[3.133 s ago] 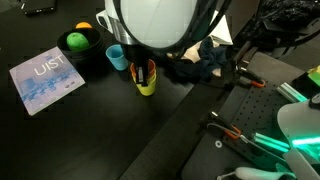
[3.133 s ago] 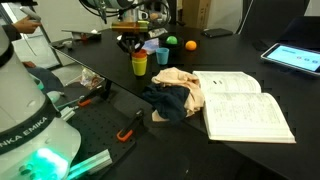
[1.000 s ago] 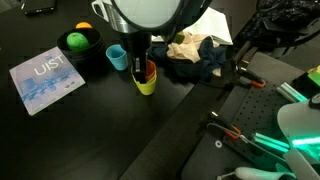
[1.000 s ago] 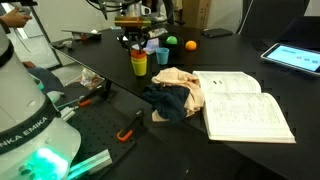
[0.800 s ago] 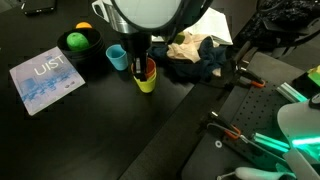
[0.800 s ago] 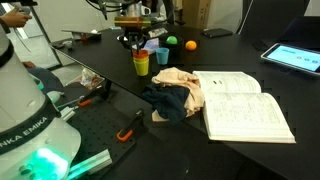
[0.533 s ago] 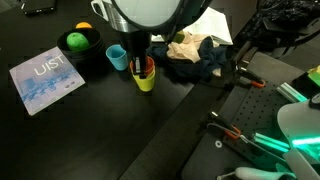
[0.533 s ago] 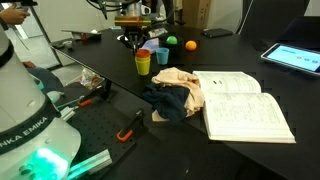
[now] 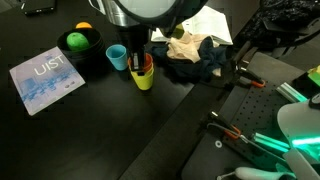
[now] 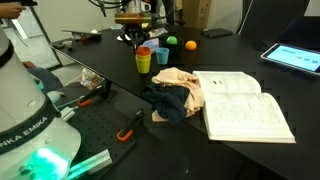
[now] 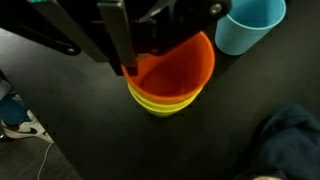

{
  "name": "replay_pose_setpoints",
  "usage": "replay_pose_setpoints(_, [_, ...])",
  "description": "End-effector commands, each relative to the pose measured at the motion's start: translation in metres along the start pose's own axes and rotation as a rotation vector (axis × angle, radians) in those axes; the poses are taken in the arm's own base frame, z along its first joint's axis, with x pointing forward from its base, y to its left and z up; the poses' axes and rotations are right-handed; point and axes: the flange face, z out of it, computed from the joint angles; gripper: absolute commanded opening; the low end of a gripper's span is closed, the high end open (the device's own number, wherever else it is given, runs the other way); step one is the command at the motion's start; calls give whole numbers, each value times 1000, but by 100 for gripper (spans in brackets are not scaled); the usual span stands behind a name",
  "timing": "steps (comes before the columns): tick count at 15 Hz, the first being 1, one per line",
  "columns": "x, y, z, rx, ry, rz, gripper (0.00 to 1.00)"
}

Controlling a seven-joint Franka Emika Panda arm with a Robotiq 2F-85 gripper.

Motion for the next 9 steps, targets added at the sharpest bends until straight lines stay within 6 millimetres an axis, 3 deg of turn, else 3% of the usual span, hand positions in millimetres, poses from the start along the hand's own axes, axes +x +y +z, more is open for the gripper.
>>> replay_pose_setpoints(1, [0, 1, -22, -30, 11, -20, 2])
replay_pose_setpoints(9, [3, 3, -41, -58, 39, -23, 2])
